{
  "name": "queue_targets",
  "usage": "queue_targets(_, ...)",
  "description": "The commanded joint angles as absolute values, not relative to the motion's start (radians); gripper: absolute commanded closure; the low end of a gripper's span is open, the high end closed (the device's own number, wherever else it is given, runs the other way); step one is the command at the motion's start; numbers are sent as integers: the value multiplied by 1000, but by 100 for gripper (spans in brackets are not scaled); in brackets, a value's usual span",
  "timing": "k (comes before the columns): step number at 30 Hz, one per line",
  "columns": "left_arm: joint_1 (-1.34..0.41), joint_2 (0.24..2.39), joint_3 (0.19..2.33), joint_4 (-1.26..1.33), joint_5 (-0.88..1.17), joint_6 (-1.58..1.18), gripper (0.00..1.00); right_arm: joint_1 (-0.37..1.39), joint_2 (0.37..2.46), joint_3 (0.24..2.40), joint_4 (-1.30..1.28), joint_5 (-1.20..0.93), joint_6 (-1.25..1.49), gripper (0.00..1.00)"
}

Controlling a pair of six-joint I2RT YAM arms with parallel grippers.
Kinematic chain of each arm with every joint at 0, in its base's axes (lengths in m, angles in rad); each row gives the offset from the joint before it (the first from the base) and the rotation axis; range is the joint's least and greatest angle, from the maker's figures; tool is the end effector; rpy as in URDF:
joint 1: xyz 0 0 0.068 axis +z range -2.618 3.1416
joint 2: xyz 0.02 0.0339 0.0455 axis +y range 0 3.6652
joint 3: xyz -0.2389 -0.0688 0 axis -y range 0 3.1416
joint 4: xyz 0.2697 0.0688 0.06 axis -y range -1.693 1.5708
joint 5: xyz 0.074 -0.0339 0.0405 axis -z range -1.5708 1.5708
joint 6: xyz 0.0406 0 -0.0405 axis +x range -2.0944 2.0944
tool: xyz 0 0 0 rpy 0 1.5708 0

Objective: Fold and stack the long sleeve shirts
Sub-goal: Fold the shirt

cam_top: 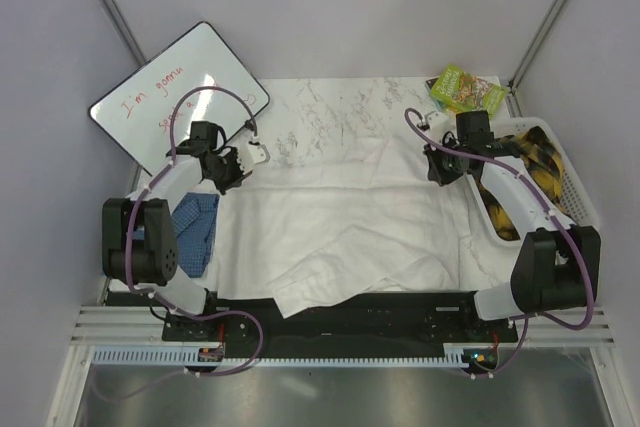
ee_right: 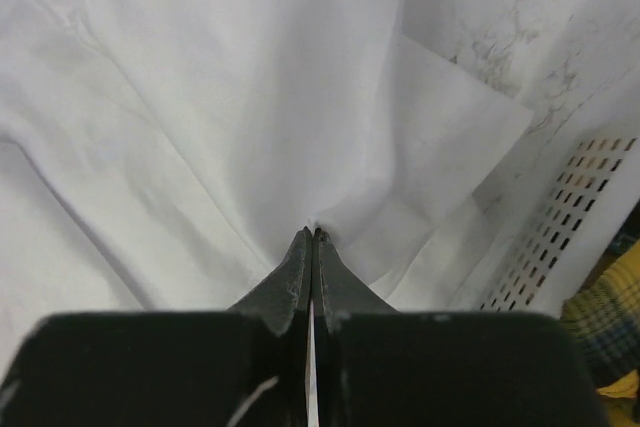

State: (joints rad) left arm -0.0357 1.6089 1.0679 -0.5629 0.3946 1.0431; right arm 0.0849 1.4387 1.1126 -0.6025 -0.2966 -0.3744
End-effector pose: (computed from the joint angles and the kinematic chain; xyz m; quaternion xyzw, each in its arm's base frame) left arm 0.3406 -0.0278 0.1652 0.5289 0.7953 -0.0575 0.2907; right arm 0.3286 0.0399 0.2304 -0.2590 0.9032 0.0937 0.3291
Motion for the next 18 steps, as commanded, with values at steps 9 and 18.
queue_targets(9,-31,1478,960,-541,371,1209,68,100,1420,1101,-863,-469,-659,69)
queue_targets(18,-43,1548,1132,-601,417,1008,56,91,1557,1308,-861,-442,-531,51)
